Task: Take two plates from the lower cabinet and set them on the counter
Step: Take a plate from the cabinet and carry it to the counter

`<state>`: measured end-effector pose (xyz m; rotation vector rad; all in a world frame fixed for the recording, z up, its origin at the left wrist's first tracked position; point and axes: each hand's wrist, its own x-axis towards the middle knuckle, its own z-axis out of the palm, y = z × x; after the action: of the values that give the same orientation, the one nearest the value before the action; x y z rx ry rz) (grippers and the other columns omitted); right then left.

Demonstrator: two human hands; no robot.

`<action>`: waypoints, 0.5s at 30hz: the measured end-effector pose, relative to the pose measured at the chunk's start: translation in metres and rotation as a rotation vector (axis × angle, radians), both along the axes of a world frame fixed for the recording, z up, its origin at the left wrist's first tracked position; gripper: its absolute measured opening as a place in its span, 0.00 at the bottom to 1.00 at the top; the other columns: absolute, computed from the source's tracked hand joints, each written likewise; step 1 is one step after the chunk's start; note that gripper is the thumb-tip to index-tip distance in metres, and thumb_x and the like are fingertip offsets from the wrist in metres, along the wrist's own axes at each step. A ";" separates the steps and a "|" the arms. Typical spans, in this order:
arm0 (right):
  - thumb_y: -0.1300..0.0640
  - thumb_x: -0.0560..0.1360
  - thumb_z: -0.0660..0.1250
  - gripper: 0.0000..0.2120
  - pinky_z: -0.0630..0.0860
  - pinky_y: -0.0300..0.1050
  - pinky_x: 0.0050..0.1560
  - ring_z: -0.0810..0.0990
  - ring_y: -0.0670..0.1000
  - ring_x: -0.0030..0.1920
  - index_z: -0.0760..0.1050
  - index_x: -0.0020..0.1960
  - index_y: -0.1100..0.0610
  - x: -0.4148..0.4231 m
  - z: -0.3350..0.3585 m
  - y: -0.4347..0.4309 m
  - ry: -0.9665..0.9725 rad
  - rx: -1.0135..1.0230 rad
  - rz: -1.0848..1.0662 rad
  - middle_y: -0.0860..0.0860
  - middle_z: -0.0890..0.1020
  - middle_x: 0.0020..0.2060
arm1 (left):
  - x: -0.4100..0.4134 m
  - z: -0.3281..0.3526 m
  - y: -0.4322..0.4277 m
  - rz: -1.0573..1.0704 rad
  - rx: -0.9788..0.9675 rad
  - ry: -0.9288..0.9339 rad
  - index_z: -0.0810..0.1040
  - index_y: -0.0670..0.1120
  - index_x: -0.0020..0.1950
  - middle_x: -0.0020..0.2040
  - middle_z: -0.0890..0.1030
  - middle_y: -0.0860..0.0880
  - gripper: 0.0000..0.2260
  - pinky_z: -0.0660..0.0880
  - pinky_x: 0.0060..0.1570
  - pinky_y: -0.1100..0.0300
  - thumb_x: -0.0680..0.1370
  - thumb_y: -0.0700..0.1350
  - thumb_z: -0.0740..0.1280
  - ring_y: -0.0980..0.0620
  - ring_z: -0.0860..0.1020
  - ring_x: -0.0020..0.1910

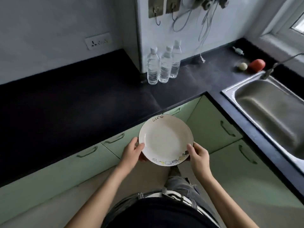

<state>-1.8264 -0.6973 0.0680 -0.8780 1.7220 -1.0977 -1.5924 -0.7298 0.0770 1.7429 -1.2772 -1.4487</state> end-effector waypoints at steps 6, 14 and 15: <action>0.52 0.76 0.62 0.17 0.70 0.48 0.37 0.70 0.52 0.35 0.75 0.41 0.67 -0.010 0.000 -0.118 -0.023 0.049 0.365 0.72 0.74 0.37 | -0.011 0.007 -0.038 0.374 0.016 0.018 0.76 0.45 0.51 0.47 0.82 0.43 0.05 0.70 0.30 0.75 0.80 0.41 0.61 0.64 0.77 0.34; 0.57 0.78 0.63 0.11 0.73 0.47 0.40 0.75 0.54 0.37 0.78 0.41 0.62 0.051 -0.001 -0.242 -0.045 0.071 0.635 0.66 0.79 0.38 | 0.024 0.022 -0.100 0.644 -0.022 -0.044 0.71 0.42 0.43 0.35 0.76 0.50 0.06 0.72 0.24 0.69 0.80 0.38 0.61 0.60 0.77 0.28; 0.57 0.78 0.62 0.11 0.75 0.49 0.41 0.77 0.55 0.38 0.79 0.42 0.60 0.062 -0.004 -0.256 -0.042 0.080 0.647 0.65 0.81 0.39 | 0.034 0.021 -0.111 0.648 -0.019 -0.038 0.72 0.43 0.43 0.36 0.76 0.49 0.06 0.74 0.26 0.67 0.80 0.39 0.61 0.60 0.78 0.28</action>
<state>-1.7647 -0.9532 0.0639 -1.2329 1.2886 -0.6011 -1.5581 -0.8405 0.0984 1.9299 -0.6334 -1.0206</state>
